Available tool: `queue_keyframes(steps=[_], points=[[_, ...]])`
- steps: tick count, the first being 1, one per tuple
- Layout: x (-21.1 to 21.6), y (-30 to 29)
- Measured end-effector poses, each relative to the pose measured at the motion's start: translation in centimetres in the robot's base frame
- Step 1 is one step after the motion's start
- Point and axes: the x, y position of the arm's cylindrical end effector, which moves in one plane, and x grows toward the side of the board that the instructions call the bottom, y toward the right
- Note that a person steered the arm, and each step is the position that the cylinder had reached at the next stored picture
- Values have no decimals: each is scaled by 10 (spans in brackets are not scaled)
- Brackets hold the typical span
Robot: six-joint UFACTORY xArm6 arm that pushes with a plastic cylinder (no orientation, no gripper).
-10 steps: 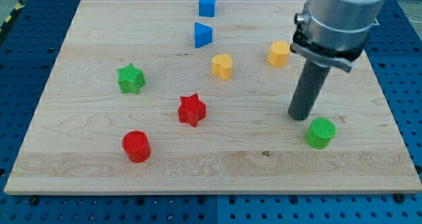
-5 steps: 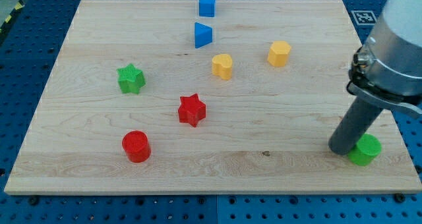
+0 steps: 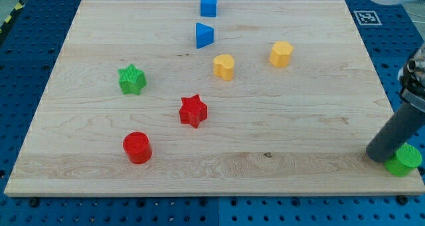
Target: Push the green circle to the bottom right corner of the board
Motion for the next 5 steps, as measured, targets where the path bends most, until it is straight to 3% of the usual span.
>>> queue_keyframes(steps=[2, 3, 5], points=[[-4, 0], [-47, -1], [-116, -69]])
